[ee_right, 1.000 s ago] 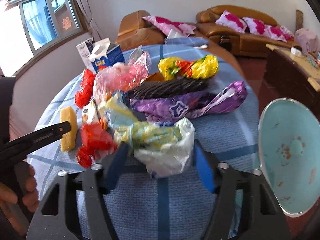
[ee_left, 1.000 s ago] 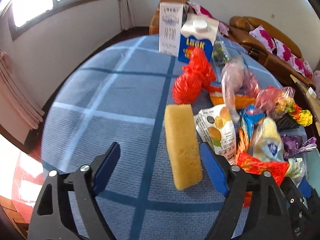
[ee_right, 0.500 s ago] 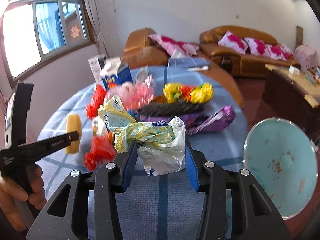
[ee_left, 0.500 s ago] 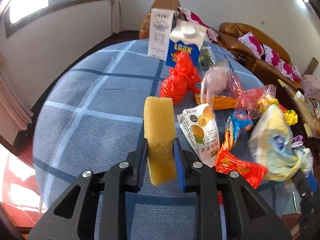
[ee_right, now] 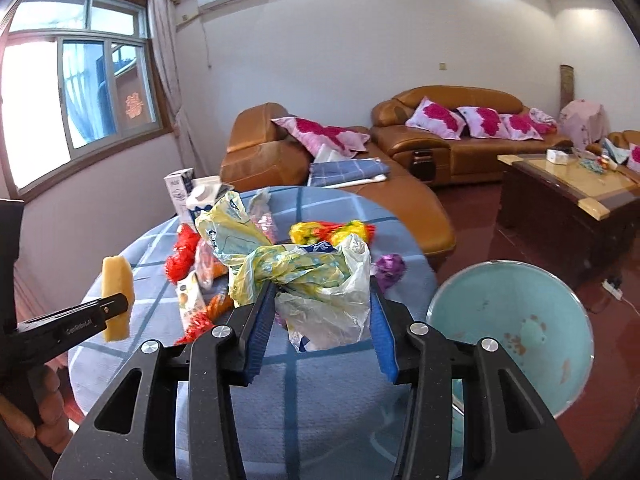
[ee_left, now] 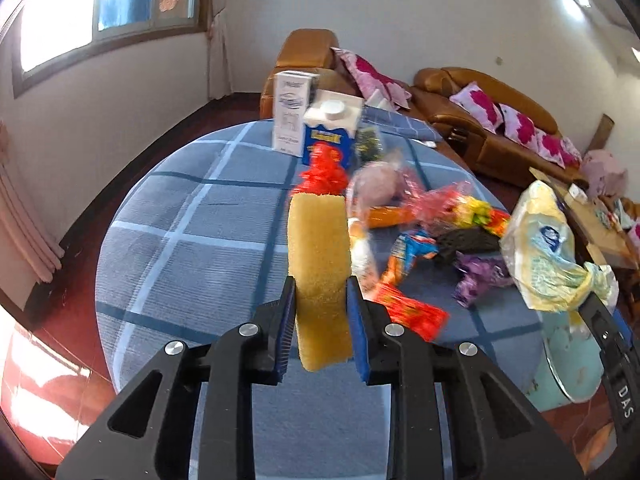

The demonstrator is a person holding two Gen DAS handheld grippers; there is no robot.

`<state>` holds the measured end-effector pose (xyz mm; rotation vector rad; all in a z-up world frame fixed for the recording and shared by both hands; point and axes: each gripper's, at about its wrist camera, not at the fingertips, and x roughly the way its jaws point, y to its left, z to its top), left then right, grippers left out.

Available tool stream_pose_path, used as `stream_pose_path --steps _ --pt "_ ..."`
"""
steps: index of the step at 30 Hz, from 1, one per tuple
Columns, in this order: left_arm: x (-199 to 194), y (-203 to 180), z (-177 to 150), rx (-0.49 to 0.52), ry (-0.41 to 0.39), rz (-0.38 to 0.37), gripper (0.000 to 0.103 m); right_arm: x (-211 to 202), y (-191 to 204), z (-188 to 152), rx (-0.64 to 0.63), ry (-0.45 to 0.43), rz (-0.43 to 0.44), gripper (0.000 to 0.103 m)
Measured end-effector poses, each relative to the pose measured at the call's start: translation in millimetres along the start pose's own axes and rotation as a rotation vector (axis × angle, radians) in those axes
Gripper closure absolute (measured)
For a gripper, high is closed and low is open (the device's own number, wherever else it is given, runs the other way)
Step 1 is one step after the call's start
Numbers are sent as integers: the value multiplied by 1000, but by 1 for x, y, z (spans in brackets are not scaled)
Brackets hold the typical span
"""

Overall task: Collect trash
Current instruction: 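Carry the sponge with the left tool while the right tool carries the bag over the teal bin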

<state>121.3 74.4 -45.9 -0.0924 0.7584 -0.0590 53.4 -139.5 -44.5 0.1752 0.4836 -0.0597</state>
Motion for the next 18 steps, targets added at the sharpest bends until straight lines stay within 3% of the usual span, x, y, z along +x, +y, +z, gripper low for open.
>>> stream_pose_path --steps 11,18 --pt "-20 -75 -8 152 -25 -78 78 -31 -41 -3 46 -34 -127 58" --pt "-28 -101 -9 198 -39 -85 78 -39 -68 -12 93 -26 -189 58"
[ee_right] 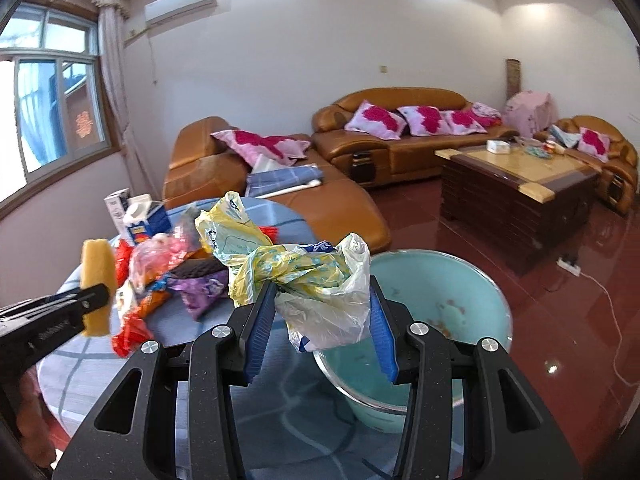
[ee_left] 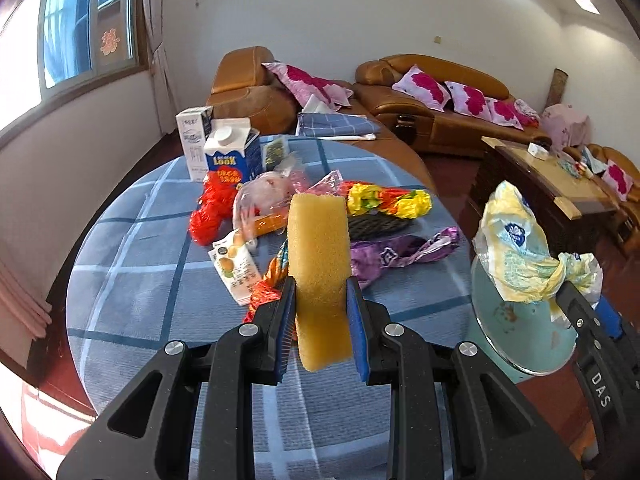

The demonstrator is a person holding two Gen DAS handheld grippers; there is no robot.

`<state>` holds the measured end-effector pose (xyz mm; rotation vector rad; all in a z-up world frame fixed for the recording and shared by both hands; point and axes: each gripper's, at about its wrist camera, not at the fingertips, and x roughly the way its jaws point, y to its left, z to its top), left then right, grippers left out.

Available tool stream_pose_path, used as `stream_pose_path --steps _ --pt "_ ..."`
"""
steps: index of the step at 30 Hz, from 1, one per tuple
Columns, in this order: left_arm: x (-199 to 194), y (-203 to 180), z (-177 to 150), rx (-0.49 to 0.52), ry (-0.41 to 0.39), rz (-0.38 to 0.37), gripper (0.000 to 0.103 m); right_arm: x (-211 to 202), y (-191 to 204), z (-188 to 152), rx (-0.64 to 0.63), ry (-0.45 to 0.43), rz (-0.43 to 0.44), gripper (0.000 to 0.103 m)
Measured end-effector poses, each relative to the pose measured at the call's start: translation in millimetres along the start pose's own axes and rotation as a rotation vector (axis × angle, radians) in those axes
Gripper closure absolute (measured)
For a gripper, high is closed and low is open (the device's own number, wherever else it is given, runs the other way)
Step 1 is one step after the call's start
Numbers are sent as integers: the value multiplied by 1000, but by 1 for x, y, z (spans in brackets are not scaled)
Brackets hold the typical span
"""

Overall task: Collect trash
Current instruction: 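Carry the sponge with the left tool while the right tool carries the bag over the teal bin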

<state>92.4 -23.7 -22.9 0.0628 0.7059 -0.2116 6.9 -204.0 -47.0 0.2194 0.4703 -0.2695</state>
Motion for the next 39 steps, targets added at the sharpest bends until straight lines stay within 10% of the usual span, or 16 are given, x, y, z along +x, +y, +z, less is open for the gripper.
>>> stream_pose_path --steps 39 --pt "44 -157 0 256 58 -150 78 25 -115 -11 173 88 -296 57"
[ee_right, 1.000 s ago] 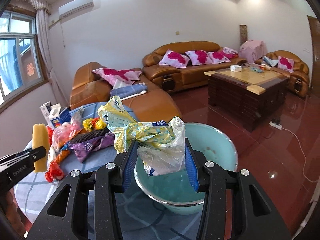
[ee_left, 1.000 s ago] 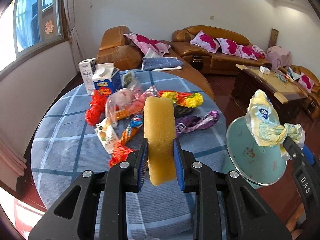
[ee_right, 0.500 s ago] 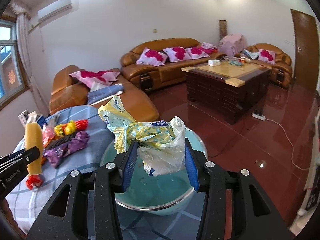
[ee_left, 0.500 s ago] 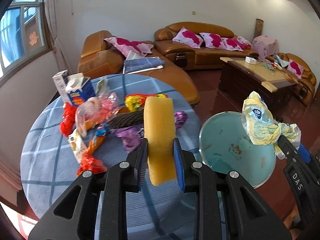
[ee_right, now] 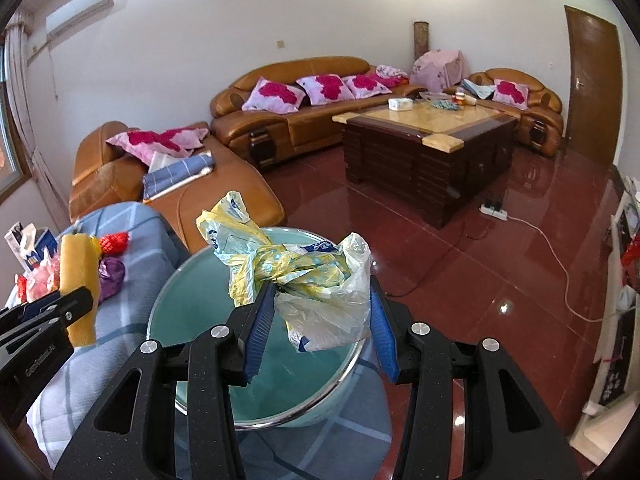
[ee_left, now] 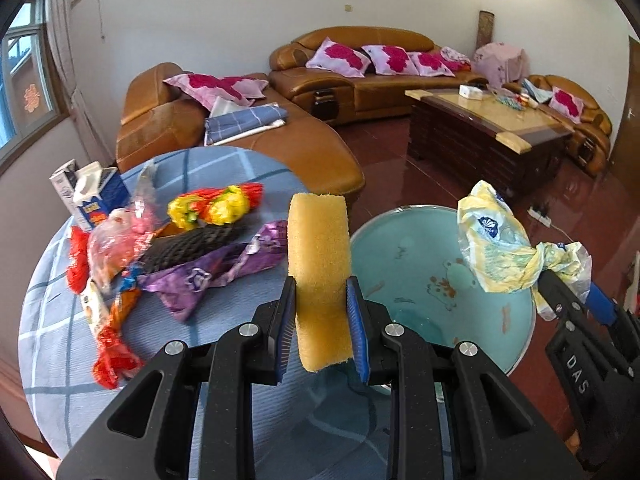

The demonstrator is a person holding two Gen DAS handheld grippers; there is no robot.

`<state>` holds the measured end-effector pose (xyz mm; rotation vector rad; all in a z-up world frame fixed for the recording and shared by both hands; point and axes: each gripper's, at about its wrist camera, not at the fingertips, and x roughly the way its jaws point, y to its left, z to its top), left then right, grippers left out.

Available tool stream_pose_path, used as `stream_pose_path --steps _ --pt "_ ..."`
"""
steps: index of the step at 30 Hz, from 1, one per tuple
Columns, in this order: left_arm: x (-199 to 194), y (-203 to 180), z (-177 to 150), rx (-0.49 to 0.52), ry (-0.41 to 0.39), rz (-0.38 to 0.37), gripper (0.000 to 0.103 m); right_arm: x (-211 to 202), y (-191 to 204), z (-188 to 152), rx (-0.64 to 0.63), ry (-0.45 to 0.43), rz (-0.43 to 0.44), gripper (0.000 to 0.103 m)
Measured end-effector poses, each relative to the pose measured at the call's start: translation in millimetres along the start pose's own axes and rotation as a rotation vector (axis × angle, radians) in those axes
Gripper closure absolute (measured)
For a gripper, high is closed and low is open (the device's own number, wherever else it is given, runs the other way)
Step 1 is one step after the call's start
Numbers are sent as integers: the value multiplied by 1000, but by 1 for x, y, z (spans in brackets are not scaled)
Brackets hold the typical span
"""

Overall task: Collect trash
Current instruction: 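Carry the sponge with the left tool while the right tool carries the bag over the teal bin, then open the left tool dropping the sponge while the right tool drops the bag into the bin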

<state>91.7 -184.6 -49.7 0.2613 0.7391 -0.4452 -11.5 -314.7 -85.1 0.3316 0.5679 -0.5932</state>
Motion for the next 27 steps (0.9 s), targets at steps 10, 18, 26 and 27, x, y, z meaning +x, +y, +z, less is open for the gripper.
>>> stream_pose_path --steps 10,18,26,27 --pt "23 -25 3 40 33 -31 78 16 -8 -5 7 45 -33 57" --pt "42 -38 4 62 71 -43 75 30 -14 -6 29 86 2 46" --pt "40 -44 6 65 50 -44 49 12 -25 1 104 13 -20 45" --pt "38 -44 7 68 41 -41 41 10 -28 1 117 5 -23 44"
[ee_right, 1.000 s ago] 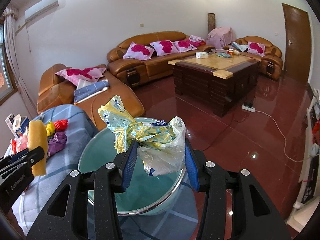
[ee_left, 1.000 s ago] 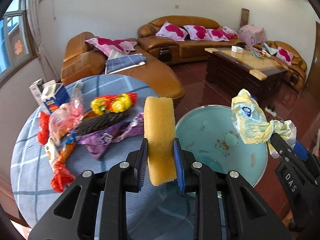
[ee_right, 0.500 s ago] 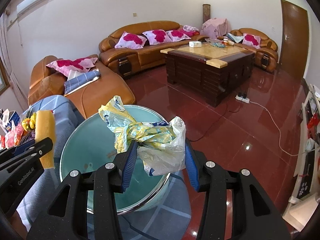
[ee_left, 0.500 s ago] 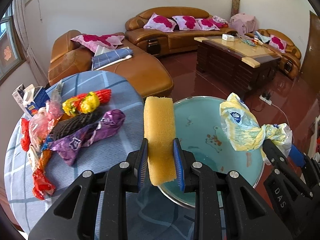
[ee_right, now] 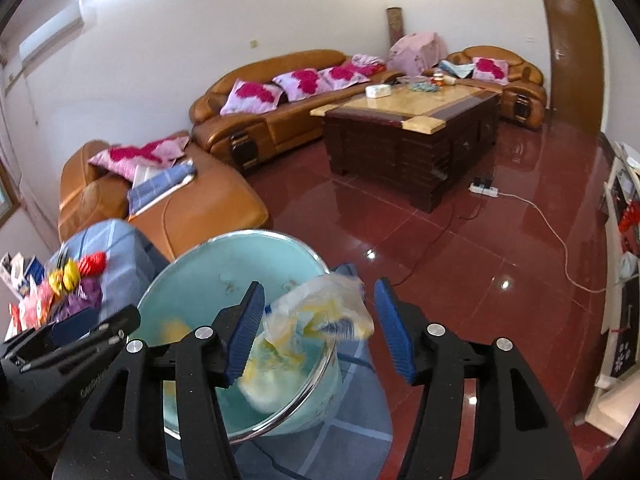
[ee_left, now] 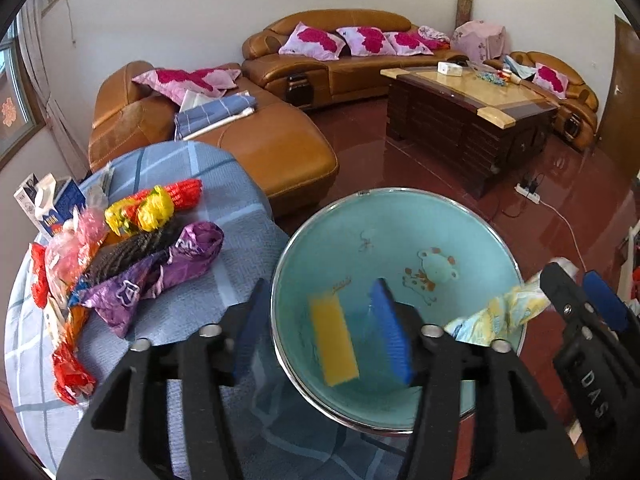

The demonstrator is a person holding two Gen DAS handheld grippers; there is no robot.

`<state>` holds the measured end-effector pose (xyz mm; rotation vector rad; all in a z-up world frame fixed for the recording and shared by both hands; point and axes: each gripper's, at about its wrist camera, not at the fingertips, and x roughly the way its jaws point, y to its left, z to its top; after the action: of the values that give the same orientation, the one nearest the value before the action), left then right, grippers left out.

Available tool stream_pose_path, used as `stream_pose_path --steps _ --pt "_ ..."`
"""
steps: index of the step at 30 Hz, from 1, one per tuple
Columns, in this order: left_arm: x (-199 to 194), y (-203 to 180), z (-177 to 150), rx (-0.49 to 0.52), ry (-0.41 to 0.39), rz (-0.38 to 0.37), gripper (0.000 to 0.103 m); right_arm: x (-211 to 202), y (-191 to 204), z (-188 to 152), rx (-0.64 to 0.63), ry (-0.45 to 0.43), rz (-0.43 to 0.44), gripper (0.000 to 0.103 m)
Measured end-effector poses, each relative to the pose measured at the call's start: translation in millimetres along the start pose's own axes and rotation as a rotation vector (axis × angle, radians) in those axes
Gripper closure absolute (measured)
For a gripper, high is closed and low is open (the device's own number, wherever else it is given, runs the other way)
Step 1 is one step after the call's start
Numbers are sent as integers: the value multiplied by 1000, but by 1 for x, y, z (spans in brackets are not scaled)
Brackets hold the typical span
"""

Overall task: Collect trash
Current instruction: 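Open the left tool dropping the sponge while the right tool drops the bag into the bin, then move the left tool to the red wrapper while the right tool moves to the purple wrapper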

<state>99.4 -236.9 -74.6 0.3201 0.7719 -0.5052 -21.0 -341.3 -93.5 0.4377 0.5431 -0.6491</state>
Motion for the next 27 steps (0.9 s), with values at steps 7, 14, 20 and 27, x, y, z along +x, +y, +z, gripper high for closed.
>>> stream_pose_path --steps 7,14,20,27 --pt "-18 8 1 -18 -48 14 27 -14 -4 6 27 -40 25 40" --pt "-41 22 -3 -47 -93 55 15 -32 -2 10 24 -85 45 34" --pt "-52 46 -14 -98 -87 103 15 -37 16 4 -39 -76 58 20" --pt "-63 83 -31 -180 -85 159 8 -57 33 -9 -54 -183 32 19"
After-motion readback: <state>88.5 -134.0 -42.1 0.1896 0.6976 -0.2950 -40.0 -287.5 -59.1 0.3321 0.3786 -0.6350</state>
